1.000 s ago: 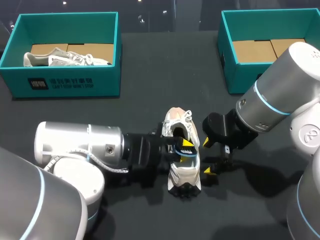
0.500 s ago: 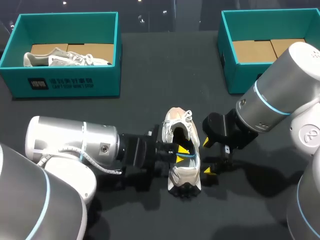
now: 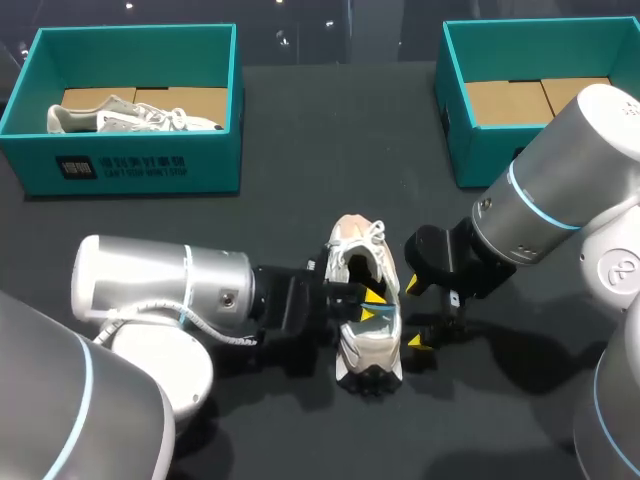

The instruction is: Take the shoe out of the shoebox, open the shoe tongue, remove and reinsert the insole, then place the shoe into the shoebox

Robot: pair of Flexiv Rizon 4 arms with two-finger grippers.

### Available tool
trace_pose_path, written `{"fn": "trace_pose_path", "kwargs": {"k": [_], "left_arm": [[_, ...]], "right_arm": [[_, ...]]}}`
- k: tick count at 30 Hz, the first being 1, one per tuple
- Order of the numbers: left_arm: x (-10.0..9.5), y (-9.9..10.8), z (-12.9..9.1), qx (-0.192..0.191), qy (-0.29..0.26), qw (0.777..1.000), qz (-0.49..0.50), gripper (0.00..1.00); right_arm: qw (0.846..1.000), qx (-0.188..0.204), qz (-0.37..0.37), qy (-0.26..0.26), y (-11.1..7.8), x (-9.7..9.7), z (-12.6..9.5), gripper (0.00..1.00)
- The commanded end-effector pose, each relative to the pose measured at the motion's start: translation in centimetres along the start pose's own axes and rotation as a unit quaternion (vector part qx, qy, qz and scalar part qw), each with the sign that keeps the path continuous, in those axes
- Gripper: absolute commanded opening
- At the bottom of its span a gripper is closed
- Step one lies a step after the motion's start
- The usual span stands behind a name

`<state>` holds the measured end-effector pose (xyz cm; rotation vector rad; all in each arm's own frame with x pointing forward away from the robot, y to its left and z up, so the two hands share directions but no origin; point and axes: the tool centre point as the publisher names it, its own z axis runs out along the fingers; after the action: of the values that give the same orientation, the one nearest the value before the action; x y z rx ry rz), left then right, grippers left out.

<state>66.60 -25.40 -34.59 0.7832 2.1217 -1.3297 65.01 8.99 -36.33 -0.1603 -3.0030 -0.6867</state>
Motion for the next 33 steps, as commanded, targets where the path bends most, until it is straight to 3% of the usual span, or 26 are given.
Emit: {"fn": "trace_pose_path", "kwargs": {"k": [1,3,5,13,15,18,27,33], "left_arm": [[-0.2,-0.6,-0.9,0.009,0.003,1.000,-0.010,0.13],[-0.2,-1.0,-1.4,0.010,0.006,1.000,-0.017,0.24],[-0.2,-1.2,-1.6,0.016,0.011,0.999,-0.028,0.28],[0.3,-2.0,-2.8,0.013,0.022,0.998,-0.048,0.30],[0.5,-1.9,-2.7,0.013,0.029,0.998,-0.054,0.27],[1.0,-1.7,-2.2,0.012,0.037,0.998,-0.055,0.00],[1.8,-0.2,-0.8,-0.016,0.056,0.998,-0.030,0.00],[1.4,-0.6,-1.5,0.002,0.056,0.997,-0.051,0.02]], "right_arm": [[1.000,0.001,0.000,-0.002,0.0,0.2,0.0,1.00],[1.000,0.001,0.000,-0.002,0.0,0.2,0.0,1.00],[1.000,0.001,0.000,-0.002,0.0,0.2,0.0,1.00],[1.000,0.001,0.000,-0.002,0.0,0.2,0.0,1.00],[1.000,0.001,0.000,-0.002,0.0,0.2,0.0,1.00],[1.000,0.001,0.000,-0.002,0.0,0.2,0.0,1.00],[1.000,0.001,0.000,-0.002,0.0,0.2,0.0,1.00],[1.000,0.001,0.000,-0.002,0.0,0.2,0.0,1.00]]}}
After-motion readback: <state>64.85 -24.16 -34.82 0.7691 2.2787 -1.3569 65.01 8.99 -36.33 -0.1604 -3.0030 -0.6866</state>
